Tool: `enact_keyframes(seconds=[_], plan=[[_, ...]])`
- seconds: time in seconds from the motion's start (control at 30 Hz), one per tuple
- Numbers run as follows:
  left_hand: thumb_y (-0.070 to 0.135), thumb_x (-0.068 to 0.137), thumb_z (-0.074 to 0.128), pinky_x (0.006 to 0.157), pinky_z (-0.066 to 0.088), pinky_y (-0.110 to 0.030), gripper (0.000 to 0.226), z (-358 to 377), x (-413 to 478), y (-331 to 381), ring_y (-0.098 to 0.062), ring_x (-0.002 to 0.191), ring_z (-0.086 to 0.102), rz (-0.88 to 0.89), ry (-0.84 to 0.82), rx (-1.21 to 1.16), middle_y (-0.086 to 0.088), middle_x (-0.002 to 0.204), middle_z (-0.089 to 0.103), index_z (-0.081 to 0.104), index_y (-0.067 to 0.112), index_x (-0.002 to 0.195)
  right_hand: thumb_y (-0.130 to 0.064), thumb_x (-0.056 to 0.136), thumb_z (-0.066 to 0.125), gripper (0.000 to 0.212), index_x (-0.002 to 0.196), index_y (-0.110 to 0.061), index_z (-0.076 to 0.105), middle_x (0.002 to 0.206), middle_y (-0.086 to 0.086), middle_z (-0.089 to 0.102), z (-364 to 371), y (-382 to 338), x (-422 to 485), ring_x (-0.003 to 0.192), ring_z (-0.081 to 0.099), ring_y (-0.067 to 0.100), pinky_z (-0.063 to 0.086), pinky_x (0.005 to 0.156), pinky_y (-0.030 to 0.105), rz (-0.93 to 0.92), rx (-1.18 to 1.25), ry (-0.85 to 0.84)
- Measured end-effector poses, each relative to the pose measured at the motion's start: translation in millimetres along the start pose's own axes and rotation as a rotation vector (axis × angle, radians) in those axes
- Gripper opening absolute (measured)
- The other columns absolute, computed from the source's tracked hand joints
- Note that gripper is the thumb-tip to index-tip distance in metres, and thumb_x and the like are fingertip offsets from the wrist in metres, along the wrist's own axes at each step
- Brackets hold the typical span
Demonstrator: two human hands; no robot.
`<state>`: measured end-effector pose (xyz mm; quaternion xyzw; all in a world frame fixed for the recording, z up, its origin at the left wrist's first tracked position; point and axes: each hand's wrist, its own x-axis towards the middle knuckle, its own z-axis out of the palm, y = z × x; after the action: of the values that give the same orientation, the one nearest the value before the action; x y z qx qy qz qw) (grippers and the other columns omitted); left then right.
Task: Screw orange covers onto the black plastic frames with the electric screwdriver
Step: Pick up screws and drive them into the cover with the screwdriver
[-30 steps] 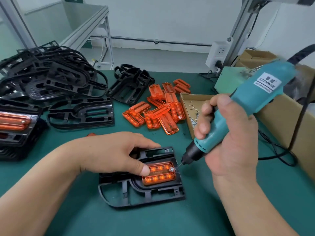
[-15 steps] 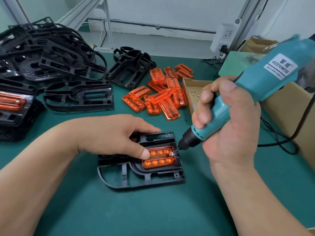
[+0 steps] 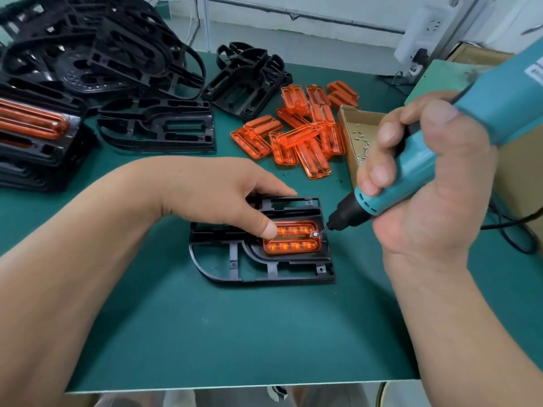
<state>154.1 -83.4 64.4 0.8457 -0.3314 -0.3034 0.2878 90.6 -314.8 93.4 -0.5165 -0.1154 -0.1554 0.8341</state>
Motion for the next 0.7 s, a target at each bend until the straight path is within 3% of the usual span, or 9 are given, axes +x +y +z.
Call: enact_keyframes(seconds=[0.13,0.43,0.7], plan=[[0.049,0.086,0.079,0.111,0.043,-0.034,0.065,0.7,0.1,0.8,0.008,0.12,0.062,0.002,-0.012,-0.012,0.034,0.127,0.065,0.055,0.048,0.146,-0.023,0.089,0.059,0.019,0.091,-0.008,0.046,0.077,0.009,0.054,-0.2,0.3,-0.5,0.046,0.046,0.019,0.036,0.048,0.026,-0.009,0.013,-0.01],[0.04,0.092,0.081,0.099,0.044,-0.023,0.059,0.8,0.5,-0.2,0.01,0.113,0.064,0.007,-0.001,-0.004,0.036,0.119,0.066,0.056,0.05,0.145,-0.017,0.094,0.054,0.013,0.088,-0.008,0.047,0.076,0.009,0.053,-0.6,1.3,-1.7,0.045,0.047,0.018,0.037,0.049,0.025,-0.015,-0.026,-0.041],[0.043,0.093,0.078,0.092,0.043,-0.017,0.056,1.1,0.5,2.1,0.011,0.108,0.064,0.023,-0.005,0.031,0.038,0.114,0.065,0.055,0.05,0.144,-0.013,0.093,0.055,0.012,0.082,-0.009,0.054,0.068,0.013,0.052,3.1,-1.5,1.9,0.044,0.048,0.028,0.043,0.052,0.03,-0.063,-0.095,-0.342]])
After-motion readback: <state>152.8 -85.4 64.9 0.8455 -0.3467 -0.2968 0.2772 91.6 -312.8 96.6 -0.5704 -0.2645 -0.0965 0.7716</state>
